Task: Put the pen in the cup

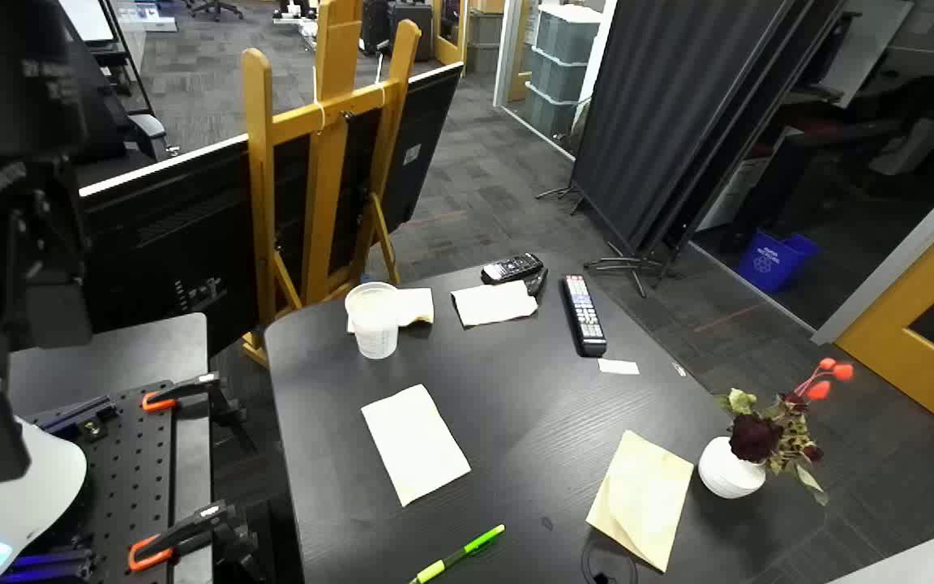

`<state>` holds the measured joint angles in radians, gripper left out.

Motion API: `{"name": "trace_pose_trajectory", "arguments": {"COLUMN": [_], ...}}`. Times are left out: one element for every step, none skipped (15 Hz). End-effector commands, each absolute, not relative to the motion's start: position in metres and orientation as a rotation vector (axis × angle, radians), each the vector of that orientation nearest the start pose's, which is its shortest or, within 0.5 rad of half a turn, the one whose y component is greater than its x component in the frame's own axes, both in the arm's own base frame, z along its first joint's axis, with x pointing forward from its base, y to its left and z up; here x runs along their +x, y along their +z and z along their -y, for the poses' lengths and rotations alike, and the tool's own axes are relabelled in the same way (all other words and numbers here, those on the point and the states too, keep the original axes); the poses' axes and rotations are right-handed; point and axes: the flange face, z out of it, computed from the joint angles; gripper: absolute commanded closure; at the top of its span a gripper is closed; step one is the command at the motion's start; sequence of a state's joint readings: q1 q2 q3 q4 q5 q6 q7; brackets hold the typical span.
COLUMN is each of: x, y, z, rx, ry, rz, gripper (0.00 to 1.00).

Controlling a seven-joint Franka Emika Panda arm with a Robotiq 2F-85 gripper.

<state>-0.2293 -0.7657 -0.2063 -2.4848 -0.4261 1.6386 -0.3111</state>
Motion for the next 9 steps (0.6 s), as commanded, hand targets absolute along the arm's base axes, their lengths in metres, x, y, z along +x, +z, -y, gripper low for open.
{"name": "trace_pose_trajectory", "arguments": {"x": [0.267, 0.267, 0.267, 0.267, 0.267, 0.267, 0.267, 0.2668, 0.2667], "y": [0.5271, 0.5271, 0.5271, 0.5271, 0.5271, 0.5271, 0.5271, 0.5229, 0.5189], "z": [0.1814, 0.1814, 0.1814, 0.1814, 0.1814, 0.1814, 0.1814, 0.1832, 0.1847], "rx": [-3.363, -3.363, -3.363, -3.363, -3.363, -3.363, -3.363, -3.355, -3.354], "ry": [0.299, 0.299, 0.299, 0.299, 0.299, 0.299, 0.299, 0.296, 0.284], "rz": [-0.023, -0.023, -0.023, -0.023, -0.023, -0.022, -0.023, -0.022, -0.034], "gripper": [0.0, 0.0, 0.0, 0.0, 0.0, 0.0, 0.0, 0.0, 0.0]}}
